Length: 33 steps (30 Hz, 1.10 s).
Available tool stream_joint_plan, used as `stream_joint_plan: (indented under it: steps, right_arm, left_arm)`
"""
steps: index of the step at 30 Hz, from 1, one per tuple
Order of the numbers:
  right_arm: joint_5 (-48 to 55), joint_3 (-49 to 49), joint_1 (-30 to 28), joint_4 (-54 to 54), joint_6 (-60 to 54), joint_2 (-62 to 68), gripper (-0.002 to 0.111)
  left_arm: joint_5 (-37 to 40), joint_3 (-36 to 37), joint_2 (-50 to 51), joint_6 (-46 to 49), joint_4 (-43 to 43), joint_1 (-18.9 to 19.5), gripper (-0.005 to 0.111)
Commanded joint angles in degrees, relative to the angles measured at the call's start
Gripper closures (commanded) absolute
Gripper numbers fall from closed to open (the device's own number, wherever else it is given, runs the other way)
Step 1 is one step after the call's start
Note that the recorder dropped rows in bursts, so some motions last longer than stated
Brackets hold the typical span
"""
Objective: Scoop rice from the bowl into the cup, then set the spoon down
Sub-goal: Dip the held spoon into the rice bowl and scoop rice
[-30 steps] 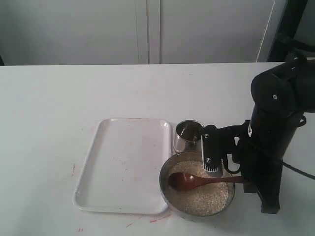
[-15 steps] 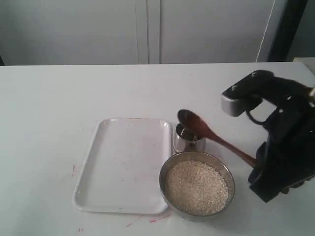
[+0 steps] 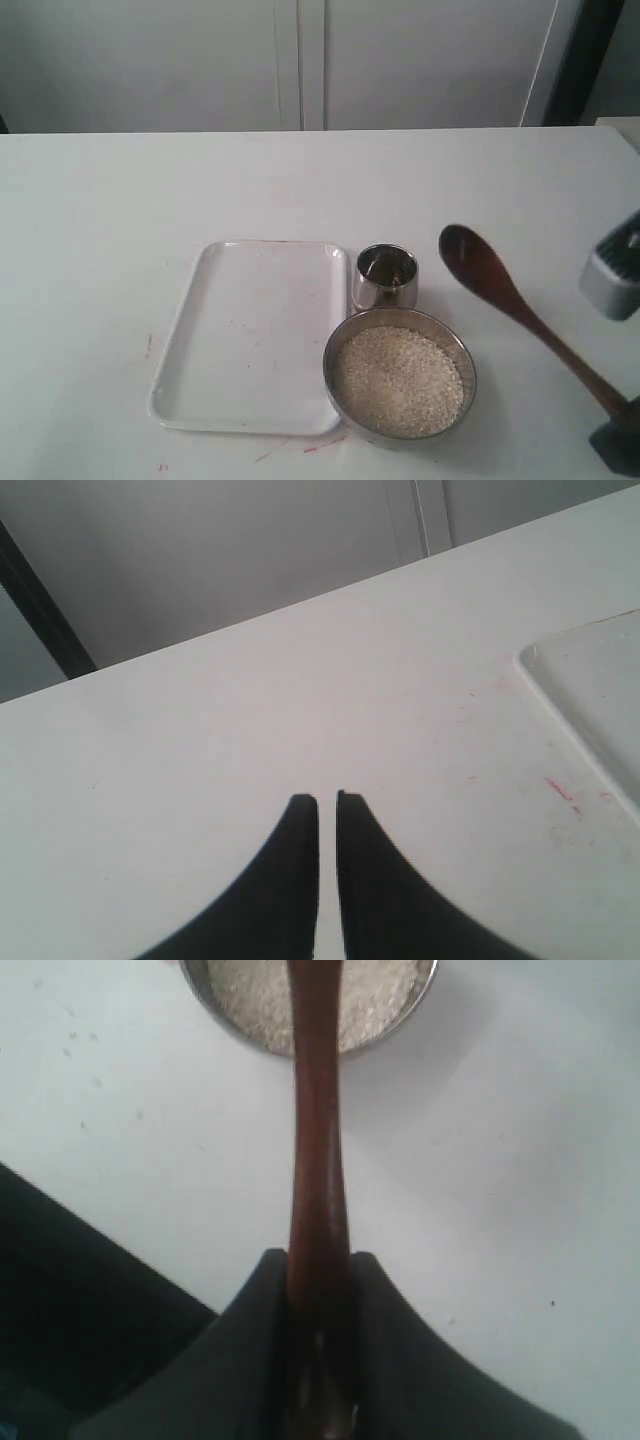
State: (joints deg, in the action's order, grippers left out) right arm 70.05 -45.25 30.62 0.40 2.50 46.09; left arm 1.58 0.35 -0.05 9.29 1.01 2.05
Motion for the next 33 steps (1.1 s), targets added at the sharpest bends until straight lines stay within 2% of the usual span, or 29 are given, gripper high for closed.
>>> stream_joint_plan:
  steps: [1,12,16,21,26,33]
  right_arm:
    - [-0.09,2.98,4.35,-5.65,3.16,2.06,0.108]
    - [-0.09,0.94,14.42,-23.92,3.27,14.84,0.108]
    - [-0.09,0.47,17.73,-36.03,-0.30,19.57,0.108]
    - [-0.09,0.47,18.50,-46.24,-4.08,23.19,0.108]
    - [-0.09,0.47,18.60,-47.65,-10.41,26.47,0.108]
    - [-0.09,0.68,18.60,-54.45,-12.42,30.41,0.108]
  left_arm:
    - [-0.34,-0.35,0.05,-0.08,-0.50,-0.16,0.092]
    - [-0.34,-0.35,0.05,-0.08,-0.50,-0.16,0.092]
    - [-0.34,-0.35,0.05,-0.08,-0.50,-0.16,0.092]
    - [-0.34,-0.35,0.05,-0.08,-0.50,-0.16,0.092]
    - [-0.34,-0.35,0.05,-0.08,-0.50,-0.16,0.092]
    - [-0.34,-0.35,0.05,-0.08,-0.50,-0.16,0.092]
